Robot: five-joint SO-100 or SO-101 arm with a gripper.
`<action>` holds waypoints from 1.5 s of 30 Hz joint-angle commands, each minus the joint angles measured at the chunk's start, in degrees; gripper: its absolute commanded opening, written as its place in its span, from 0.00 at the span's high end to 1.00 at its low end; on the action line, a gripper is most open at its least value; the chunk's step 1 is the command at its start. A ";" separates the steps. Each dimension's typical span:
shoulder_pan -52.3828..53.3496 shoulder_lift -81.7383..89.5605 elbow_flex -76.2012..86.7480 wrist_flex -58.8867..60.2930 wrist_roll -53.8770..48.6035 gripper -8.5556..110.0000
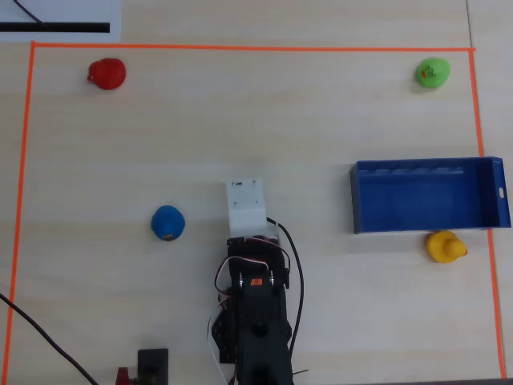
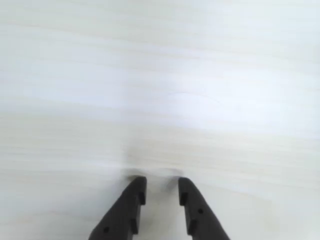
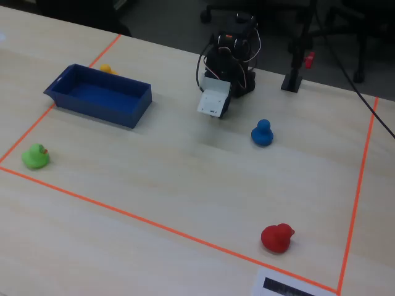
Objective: Grasp red duck and put it into box.
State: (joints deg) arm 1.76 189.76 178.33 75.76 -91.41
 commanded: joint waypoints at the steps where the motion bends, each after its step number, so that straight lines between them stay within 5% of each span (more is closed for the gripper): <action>1: 0.26 -0.09 -0.09 1.41 0.18 0.87; 32: 0.26 -0.09 -0.09 1.41 0.18 0.86; 37: 0.18 -0.09 -0.09 0.53 -3.78 0.92; 45: -4.83 -36.30 -13.01 -40.43 0.26 0.87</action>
State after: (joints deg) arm 0.00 176.48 176.22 46.05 -91.93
